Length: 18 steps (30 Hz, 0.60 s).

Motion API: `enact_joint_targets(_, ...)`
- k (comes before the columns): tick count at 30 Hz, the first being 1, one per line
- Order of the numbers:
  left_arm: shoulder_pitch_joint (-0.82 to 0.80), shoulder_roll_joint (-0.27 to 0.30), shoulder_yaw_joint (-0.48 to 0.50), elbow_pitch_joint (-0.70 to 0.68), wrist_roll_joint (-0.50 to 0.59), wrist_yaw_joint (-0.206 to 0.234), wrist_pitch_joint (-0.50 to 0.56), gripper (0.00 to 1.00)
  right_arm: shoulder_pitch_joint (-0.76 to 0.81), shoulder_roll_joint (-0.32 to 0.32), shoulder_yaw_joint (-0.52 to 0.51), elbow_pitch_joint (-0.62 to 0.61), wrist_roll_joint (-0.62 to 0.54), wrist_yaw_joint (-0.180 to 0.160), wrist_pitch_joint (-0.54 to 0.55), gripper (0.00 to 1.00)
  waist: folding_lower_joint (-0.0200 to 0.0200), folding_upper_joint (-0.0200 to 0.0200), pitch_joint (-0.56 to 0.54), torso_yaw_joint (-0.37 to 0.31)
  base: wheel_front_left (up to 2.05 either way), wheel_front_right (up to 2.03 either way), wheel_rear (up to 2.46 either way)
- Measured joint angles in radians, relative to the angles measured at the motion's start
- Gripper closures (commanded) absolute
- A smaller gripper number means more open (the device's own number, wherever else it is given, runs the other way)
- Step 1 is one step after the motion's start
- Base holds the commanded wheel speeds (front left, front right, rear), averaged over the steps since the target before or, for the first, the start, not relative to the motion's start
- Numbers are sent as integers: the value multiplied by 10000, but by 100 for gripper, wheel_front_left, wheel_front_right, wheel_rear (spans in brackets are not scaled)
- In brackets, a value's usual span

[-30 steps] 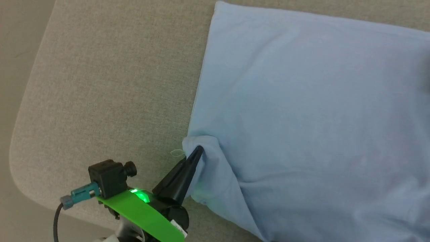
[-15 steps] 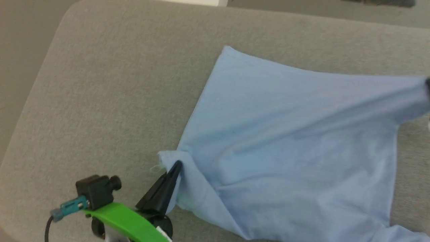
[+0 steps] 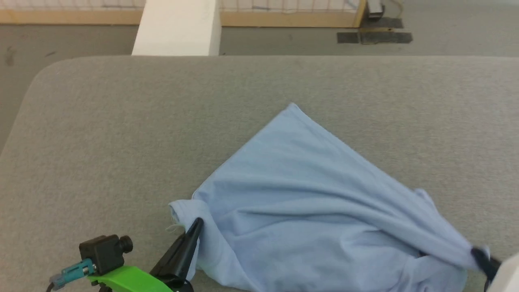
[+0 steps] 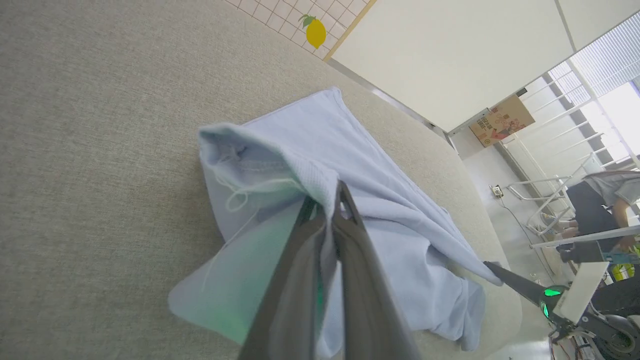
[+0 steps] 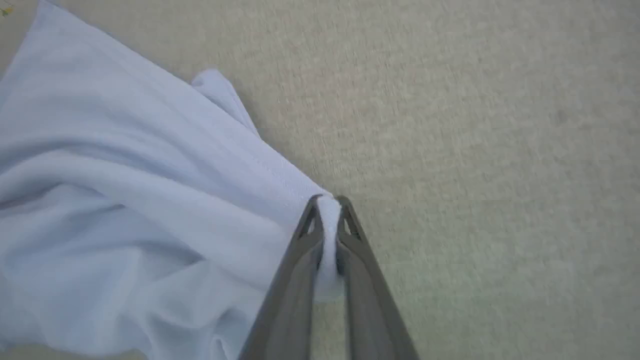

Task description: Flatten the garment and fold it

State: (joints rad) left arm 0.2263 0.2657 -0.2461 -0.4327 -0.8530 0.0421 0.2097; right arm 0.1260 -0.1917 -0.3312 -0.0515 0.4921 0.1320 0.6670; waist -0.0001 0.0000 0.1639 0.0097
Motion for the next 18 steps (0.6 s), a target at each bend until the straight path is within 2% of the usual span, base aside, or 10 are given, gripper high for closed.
enact_joint_targets(7, 104, 192, 75, -245, -52, 123, 192, 100, 1848, 529, 119, -546, -109, 0, 428, 100, 0, 0, -258, -431, 0, 0, 0)
enact_joint_targets(11, 117, 261, 88, -345, -71, 209, 316, 100, 1937, 646, 336, -56, -430, 0, -322, 100, 0, 0, -275, -435, 0, 0, 0)
enact_joint_targets(14, 137, 297, 86, -458, -94, 242, 399, 100, 1742, 742, 660, 755, -525, 0, -1058, 100, -1, 0, -299, -435, 0, 0, 0)
enact_joint_targets(18, 129, 357, 54, -541, -94, 303, 531, 100, 1435, 474, 1016, 1626, -623, 10, -1847, 100, 0, 0, -292, -429, 0, 0, 0)
